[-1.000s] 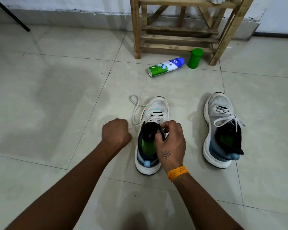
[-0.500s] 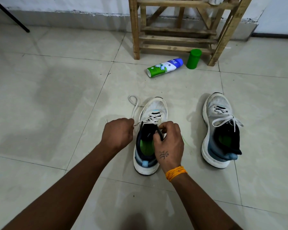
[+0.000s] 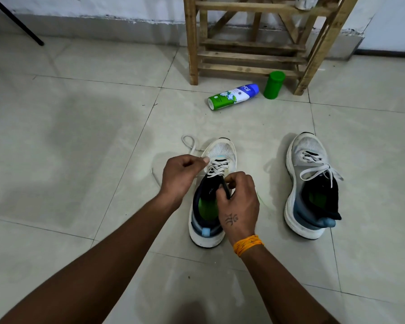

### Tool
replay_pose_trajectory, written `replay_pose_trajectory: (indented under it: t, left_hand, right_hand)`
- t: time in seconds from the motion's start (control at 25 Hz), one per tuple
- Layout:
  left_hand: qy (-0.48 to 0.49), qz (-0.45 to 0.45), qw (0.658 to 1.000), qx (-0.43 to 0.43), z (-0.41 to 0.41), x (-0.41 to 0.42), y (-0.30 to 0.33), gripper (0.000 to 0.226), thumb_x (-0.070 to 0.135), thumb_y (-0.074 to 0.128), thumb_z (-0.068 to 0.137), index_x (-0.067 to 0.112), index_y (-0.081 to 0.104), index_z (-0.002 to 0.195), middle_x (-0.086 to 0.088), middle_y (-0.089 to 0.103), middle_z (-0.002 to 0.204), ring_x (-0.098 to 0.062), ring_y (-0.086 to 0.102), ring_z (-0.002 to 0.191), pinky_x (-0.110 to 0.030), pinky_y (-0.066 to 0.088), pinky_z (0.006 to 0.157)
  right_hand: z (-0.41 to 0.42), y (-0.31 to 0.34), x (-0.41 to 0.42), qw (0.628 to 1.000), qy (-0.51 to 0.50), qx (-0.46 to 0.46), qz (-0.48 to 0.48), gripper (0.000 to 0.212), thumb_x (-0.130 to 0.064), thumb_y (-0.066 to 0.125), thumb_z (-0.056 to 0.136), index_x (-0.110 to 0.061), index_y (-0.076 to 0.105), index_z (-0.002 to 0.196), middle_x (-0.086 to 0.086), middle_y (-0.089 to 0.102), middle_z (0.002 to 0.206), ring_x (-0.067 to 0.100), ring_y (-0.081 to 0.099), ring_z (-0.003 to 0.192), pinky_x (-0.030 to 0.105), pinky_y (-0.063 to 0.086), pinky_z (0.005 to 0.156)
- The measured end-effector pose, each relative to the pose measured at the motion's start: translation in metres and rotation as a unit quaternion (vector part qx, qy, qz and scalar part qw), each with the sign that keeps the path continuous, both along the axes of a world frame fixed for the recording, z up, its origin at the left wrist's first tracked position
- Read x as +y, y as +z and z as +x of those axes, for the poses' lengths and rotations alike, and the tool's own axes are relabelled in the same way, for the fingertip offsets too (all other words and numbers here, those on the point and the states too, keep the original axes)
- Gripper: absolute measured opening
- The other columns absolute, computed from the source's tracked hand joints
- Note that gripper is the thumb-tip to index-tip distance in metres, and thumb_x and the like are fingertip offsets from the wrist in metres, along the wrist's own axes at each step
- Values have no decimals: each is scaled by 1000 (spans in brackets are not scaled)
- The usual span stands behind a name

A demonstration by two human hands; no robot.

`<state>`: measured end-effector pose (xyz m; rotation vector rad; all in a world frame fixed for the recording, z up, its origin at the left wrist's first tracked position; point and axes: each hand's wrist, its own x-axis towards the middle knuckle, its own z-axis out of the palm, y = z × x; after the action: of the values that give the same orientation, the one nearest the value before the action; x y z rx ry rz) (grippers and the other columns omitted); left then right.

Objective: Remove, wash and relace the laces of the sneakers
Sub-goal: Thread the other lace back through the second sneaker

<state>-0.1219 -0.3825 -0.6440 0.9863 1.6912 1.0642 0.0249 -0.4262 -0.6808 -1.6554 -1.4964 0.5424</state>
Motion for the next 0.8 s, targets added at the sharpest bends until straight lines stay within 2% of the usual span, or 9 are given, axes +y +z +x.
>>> replay_pose_trajectory:
  t: [0.12,0.24,0.32,0.44,0.56,0.64,0.72,0.8]
  left_hand:
    - [24,28,998,-48,9,5,8,18,17,76,89,11,73,73,-3,69,75,-9,59,71,-28,47,76]
    - [27,35,995,-95,12,3,15,28,15,66,96,23,70,69,-2,79,90,-7,62,79,-30,47,81]
    - [9,26,993,-112,13,0,19,23,14,64,97,25,71,78,-6,79,93,-13,66,86,-37,51,88]
    - [10,42,989,-141,10,3,32,12,10,62,99,11,73,96,-7,78,89,-19,71,96,-44,53,101]
    - [9,84,984,-157,8,5,57,14,10,60,101,6,73,100,-7,77,87,-19,74,90,-40,58,96]
    - [-3,107,984,-145,11,6,75,14,10,59,102,6,73,99,-10,77,87,-21,75,88,-37,60,91]
    - [-8,130,981,-142,13,6,89,15,11,59,102,5,73,100,-11,76,87,-22,76,86,-33,61,85]
    - [-4,145,978,-149,12,10,102,16,11,59,102,4,73,101,-11,76,87,-22,76,85,-31,61,79]
  right_hand:
    - [0,2,-1,1000,-5,-12,2,20,-16,70,82,-19,56,96,-4,53,95,16,54,82,37,46,66]
    - [0,3,1,1000,-17,-20,-6,21,-15,70,81,-19,55,96,-4,52,95,19,55,81,36,46,65]
    - [0,3,2,1000,-13,-20,-11,22,-16,70,81,-19,55,96,-4,52,95,20,55,82,37,46,65]
    - [-1,6,3,999,-8,-24,-24,23,-22,71,81,-21,56,98,-3,53,95,20,55,84,39,49,67]
    - [-4,22,7,1000,-20,-20,6,20,-32,69,84,-22,61,99,-3,57,95,20,57,89,39,50,71]
    - [-8,45,16,1000,6,10,26,15,-32,67,87,-24,64,100,-6,60,86,15,59,80,37,49,69]
    - [-15,72,27,993,85,81,-21,15,-30,67,93,-28,64,108,-7,62,72,9,59,68,29,48,66]
    - [-22,91,36,968,160,178,-74,14,-28,66,97,-29,66,111,-1,62,69,9,59,65,25,45,65]
